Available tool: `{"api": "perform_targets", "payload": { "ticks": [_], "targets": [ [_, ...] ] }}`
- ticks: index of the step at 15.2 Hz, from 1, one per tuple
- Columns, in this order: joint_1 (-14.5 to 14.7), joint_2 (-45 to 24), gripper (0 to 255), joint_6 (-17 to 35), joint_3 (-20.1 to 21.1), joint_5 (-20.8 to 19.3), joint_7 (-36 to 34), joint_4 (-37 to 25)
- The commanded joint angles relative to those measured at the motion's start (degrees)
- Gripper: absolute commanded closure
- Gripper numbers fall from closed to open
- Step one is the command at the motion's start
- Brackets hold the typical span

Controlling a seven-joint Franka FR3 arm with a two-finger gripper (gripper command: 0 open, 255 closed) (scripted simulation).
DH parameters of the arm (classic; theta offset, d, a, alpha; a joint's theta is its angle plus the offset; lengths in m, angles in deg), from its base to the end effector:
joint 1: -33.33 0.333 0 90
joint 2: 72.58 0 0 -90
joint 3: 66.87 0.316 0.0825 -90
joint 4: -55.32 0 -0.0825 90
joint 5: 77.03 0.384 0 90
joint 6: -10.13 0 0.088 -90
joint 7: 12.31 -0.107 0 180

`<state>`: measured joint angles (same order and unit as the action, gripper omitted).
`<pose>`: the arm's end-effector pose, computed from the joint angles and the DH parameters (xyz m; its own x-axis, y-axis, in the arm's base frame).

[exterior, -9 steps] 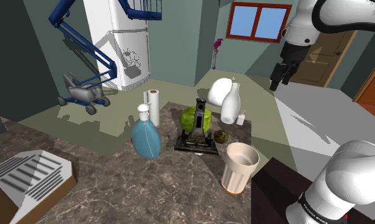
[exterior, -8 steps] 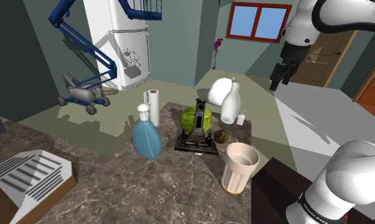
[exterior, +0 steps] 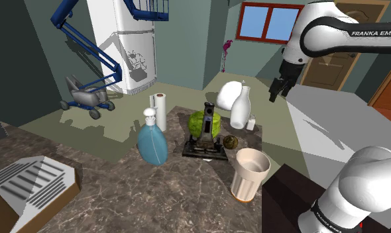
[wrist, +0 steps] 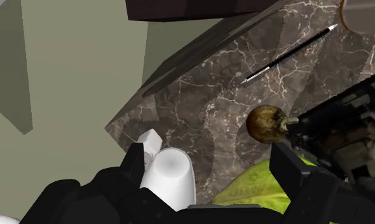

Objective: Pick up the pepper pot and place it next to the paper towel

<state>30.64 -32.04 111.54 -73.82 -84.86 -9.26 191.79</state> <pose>0.3389 -0.0784 0.5689 0.9939 -0.0658 0.0887 -0.0714 -0.9955 0.0619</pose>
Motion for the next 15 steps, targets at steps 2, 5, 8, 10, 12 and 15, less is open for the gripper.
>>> {"api": "perform_targets", "payload": {
  "ticks": [2,5,8,10,12,15],
  "targets": [
    [-0.5,-3.7,0,6.2,-2.3,-0.4,1.0,1.7],
    [-0.8,-8.4,0,12.2,-4.5,-0.4,2.2,2.4],
    [-0.9,-13.6,0,17.9,-6.8,0.0,3.7,2.4],
    [-0.8,-17.4,0,21.6,-8.3,0.7,4.8,2.0],
    [-0.6,-21.4,0,25.2,-9.9,1.8,6.2,1.2],
    [-0.2,-27.8,0,30.1,-12.0,4.3,8.7,-0.6]
  ]
}}
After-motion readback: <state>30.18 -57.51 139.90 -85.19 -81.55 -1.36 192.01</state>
